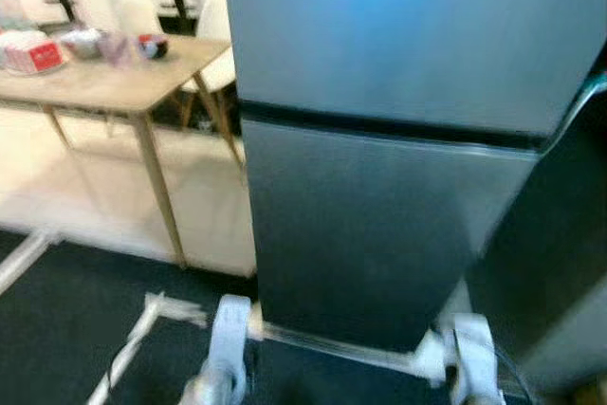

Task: Restocking fridge

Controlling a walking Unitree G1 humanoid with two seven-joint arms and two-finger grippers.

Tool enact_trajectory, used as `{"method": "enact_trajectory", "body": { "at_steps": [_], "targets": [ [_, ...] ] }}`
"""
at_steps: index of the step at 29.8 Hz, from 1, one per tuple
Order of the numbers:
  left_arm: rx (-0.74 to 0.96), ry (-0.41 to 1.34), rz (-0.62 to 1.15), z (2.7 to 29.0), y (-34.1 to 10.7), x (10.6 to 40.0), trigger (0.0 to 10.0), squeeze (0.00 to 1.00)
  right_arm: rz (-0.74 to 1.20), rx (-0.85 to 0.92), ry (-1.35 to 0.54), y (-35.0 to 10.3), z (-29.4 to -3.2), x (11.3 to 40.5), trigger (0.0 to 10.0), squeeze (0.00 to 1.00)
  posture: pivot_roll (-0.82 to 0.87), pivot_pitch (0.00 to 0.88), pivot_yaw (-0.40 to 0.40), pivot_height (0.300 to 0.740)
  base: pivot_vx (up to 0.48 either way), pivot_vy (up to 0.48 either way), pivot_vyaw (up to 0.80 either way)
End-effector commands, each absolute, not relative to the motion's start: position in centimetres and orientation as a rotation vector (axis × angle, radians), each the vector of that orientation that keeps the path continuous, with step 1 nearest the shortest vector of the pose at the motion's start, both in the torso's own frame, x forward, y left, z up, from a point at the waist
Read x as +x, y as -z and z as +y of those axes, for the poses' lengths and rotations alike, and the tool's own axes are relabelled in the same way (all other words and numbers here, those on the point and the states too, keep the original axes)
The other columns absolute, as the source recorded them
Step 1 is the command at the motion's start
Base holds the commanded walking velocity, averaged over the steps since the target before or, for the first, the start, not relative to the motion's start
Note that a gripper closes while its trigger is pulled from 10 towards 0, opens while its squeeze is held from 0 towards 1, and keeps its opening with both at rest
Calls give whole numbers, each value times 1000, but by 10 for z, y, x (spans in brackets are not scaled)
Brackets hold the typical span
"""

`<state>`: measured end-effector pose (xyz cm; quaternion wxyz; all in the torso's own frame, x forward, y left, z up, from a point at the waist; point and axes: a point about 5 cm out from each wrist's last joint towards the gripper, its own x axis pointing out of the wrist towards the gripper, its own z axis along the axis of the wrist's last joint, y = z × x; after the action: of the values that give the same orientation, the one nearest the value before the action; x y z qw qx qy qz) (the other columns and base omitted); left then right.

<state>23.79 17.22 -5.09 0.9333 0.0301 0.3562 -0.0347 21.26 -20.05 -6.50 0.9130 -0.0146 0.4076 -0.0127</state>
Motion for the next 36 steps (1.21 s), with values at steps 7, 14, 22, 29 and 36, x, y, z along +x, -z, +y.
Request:
{"method": "enact_trajectory", "body": {
  "at_steps": [7,14,22,29,36],
  "targets": [
    [57,66,737,172,53,235,10000,0,820,-36,3,61,-199,220,10000,0,-31,0,-44,740,0,0,0],
    [58,63,737,173,53,235,10000,0,818,-34,-15,60,-195,222,10000,0,-31,0,-44,740,0,0,0],
    [70,69,727,173,52,236,10000,0,821,-47,-28,60,-195,221,10000,0,-32,0,-44,740,0,0,0],
    [45,104,677,167,47,241,10000,0,820,-44,-53,62,-194,219,10000,0,-26,0,-41,740,0,0,457],
    [50,107,683,167,47,241,10000,0,822,-49,-58,62,-193,218,10000,0,-25,0,-40,740,0,0,800]
  ]
}}
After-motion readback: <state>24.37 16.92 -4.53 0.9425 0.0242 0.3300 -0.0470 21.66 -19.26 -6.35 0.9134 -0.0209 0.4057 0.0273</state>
